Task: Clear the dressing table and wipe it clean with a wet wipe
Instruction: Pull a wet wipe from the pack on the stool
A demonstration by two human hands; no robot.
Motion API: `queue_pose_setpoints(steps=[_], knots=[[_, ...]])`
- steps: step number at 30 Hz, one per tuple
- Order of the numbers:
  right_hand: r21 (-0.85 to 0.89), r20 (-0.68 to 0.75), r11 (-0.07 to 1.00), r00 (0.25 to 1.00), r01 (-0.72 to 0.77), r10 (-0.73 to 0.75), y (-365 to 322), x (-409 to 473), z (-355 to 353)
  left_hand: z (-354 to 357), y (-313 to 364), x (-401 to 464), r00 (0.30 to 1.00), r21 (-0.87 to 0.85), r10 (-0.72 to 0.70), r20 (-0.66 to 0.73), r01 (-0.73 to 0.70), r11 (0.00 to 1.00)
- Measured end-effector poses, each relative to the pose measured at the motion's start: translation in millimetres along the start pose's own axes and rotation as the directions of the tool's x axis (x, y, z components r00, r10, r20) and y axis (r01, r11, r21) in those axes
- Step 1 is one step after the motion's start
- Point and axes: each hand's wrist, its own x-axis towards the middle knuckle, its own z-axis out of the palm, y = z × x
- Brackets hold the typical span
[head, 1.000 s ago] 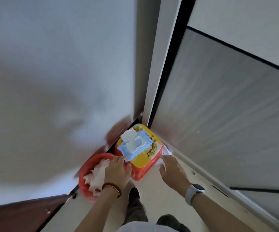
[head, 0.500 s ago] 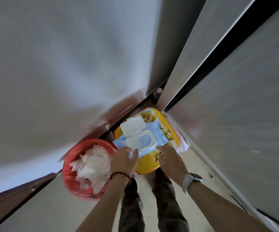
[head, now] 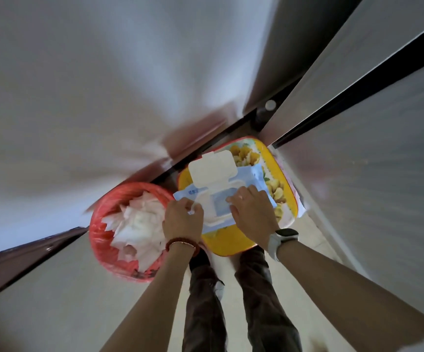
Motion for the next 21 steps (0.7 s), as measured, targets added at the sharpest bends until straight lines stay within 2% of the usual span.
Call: queue_pose_setpoints(steps=[4,7,10,15,21], knots=[[-0.166,-0.007,0.986,0.999,0.03,-0.032,-5,11,3,-1,-5,5,0.999,-0.041,-0.011,0.036,0.012,0.999],[-0.195,-0.009,0.972,0.991,0.13,-0.134,-8,15,8,-3,-3,4,0.999,-0.078,-0.024,0.024,0.026,0.997],[-0.211,-0.037,0.963,0.983,0.169,-0.181,-9,17,13,-4,0,0,0.999,-0.109,-0.03,0.015,0.031,0.994],[-0.249,-0.151,0.932,0.94,0.265,-0.307,-8,24,19,1,-4,1,0.999,-0.076,-0.025,0.027,0.027,0.997],[-0.301,-0.18,0.882,0.887,0.362,-0.425,-6,27,18,2,-8,1,0.998,-0.039,-0.042,0.047,0.044,0.998]])
